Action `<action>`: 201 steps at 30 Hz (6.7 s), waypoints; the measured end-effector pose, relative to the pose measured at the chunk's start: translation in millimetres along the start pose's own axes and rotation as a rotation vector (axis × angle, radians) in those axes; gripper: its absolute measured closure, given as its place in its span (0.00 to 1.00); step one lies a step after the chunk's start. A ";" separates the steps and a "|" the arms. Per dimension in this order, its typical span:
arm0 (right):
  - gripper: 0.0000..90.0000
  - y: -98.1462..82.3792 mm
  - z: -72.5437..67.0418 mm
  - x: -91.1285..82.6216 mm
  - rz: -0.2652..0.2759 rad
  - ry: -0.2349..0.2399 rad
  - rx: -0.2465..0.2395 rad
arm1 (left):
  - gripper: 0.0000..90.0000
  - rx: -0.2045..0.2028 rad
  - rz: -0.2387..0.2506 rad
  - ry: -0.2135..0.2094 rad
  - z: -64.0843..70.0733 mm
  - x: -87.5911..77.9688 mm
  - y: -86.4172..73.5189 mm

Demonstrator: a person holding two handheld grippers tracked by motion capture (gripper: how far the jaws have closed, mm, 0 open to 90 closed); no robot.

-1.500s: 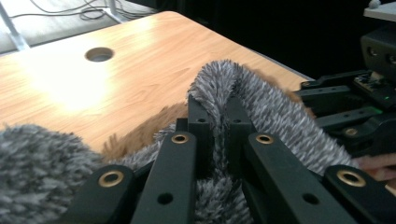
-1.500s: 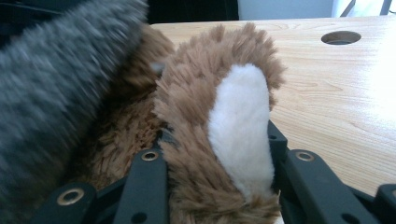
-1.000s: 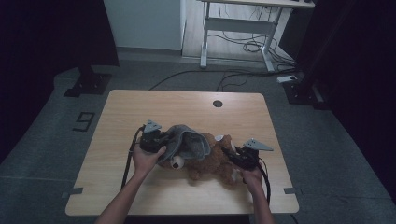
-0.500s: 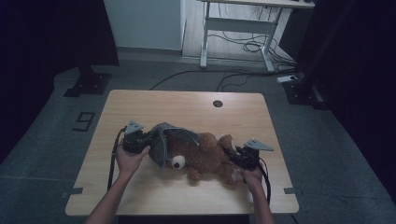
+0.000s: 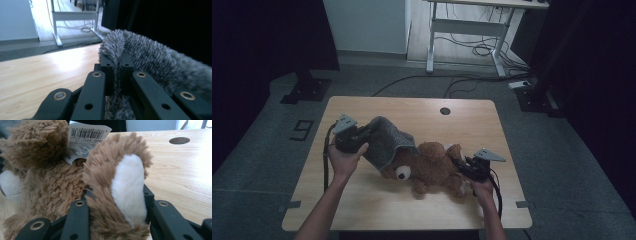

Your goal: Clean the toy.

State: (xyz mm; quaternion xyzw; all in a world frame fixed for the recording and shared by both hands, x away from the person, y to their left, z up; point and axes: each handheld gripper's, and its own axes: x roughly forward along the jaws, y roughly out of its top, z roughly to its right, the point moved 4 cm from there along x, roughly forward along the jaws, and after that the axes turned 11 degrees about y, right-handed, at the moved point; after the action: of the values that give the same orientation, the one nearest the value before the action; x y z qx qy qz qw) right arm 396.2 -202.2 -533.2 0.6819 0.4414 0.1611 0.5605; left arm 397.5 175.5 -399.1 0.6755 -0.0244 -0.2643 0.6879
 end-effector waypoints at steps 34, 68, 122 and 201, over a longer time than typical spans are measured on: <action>0.71 -0.5 1.9 1.2 0.006 0.005 0.011 | 0.94 0.264 -0.232 -0.239 122.9 81.5 -47.3; 0.70 -0.3 0.3 2.9 0.014 -0.002 0.021 | 0.95 0.021 -0.251 -0.010 -4.2 23.5 -102.6; 0.70 0.8 -0.2 -1.1 0.039 -0.004 -0.019 | 0.95 0.219 -0.324 -0.063 101.2 82.2 -60.4; 0.70 0.6 1.8 -3.5 0.047 -0.002 -0.024 | 0.94 0.209 -0.313 -0.140 91.9 84.6 -20.4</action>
State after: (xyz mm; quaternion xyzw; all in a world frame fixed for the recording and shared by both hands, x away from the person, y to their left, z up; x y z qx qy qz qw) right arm 395.8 -206.0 -532.3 0.6854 0.4230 0.1789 0.5650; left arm 427.5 58.8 -437.8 0.7186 0.0058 -0.4105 0.5613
